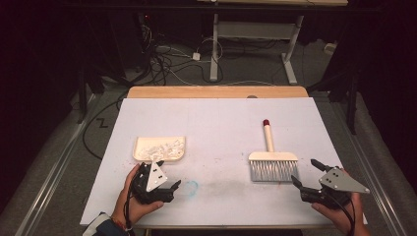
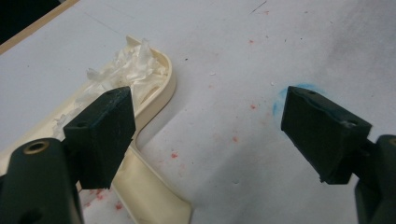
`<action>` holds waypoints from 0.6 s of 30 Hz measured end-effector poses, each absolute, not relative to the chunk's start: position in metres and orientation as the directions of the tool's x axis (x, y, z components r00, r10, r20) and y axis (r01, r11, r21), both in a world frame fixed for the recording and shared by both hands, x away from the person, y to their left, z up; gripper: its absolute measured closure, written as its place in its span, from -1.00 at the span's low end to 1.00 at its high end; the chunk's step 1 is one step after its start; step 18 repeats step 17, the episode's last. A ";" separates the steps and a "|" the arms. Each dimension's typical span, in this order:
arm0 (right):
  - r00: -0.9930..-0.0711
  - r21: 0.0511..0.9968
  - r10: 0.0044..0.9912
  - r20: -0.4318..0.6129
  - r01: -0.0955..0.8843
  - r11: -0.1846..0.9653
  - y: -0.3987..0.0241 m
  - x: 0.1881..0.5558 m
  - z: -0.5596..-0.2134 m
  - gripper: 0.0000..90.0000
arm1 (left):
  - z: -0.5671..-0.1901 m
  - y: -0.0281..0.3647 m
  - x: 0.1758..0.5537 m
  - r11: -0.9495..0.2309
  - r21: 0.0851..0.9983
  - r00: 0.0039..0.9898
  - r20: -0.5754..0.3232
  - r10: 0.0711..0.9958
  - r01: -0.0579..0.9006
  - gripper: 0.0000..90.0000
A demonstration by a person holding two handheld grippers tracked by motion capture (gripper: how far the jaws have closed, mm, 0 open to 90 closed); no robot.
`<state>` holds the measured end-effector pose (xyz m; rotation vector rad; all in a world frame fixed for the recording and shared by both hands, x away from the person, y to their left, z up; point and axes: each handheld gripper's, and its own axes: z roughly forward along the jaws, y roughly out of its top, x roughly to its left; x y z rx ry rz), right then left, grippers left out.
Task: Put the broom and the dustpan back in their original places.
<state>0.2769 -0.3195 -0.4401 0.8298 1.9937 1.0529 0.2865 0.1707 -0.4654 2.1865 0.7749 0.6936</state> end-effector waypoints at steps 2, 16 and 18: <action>-0.531 0.864 0.792 -0.302 0.199 0.463 -0.319 0.276 -0.440 -0.54 | -0.465 0.171 0.287 -0.572 0.756 0.676 0.242 0.696 0.318 -0.62; -0.533 0.862 0.792 -0.298 0.206 0.463 -0.318 0.278 -0.441 -0.54 | -0.466 0.168 0.290 -0.579 0.748 0.679 0.242 0.693 0.325 -0.62; -0.536 0.861 0.789 -0.299 0.205 0.465 -0.319 0.278 -0.441 -0.54 | -0.467 0.168 0.290 -0.576 0.750 0.677 0.240 0.695 0.325 -0.62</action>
